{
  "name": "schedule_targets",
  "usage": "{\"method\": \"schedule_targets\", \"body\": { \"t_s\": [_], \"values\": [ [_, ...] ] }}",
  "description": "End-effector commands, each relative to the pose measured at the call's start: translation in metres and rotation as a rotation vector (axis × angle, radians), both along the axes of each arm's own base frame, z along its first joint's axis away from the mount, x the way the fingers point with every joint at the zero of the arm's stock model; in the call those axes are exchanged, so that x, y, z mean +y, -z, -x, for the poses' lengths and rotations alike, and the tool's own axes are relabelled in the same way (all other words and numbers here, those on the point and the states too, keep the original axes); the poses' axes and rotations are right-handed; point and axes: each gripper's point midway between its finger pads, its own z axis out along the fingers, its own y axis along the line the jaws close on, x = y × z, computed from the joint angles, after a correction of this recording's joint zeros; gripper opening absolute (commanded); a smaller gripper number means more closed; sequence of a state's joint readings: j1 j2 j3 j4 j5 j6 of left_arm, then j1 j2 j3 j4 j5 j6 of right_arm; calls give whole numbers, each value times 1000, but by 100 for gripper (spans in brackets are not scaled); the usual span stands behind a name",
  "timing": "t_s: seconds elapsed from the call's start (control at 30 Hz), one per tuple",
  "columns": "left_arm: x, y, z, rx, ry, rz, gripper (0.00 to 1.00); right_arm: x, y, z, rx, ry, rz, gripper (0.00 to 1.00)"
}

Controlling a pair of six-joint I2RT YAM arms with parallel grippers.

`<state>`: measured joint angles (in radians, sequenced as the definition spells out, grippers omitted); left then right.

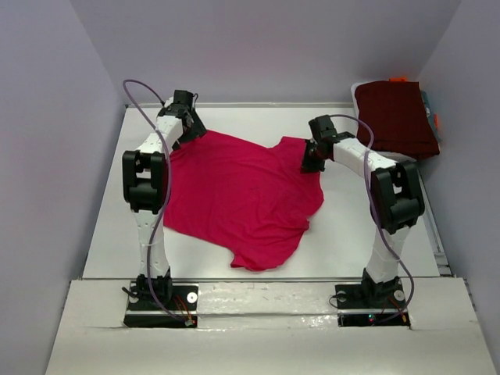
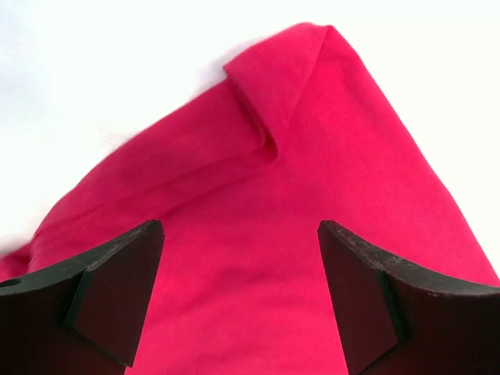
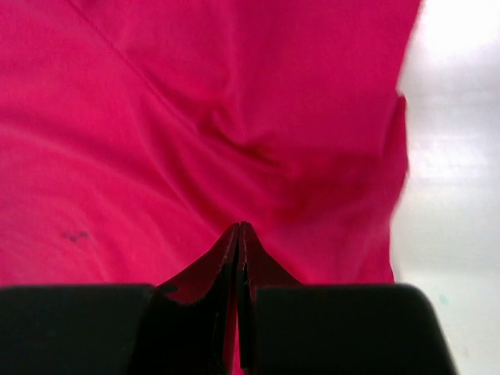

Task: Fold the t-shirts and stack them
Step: Flatten out the tshirt

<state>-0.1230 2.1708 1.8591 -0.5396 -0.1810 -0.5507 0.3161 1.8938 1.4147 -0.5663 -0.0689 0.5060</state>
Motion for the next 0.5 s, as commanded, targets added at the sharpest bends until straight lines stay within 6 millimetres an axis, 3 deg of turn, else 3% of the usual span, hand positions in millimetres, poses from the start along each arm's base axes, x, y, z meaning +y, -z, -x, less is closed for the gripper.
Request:
{"method": "schedule_targets", "body": {
  "t_s": [0.0,0.17,0.47],
  "values": [
    [-1,0,-18,8,14,-19,91,20,-5,-34,-65,-18,-43,7],
    [1,6,-42,-26,15,-17,88,20,-4,-58,-102,-14,-10,7],
    [13,-17,-63,-117,-9,-88,87,15,16,-66,-87,-9,38,7]
  ]
}}
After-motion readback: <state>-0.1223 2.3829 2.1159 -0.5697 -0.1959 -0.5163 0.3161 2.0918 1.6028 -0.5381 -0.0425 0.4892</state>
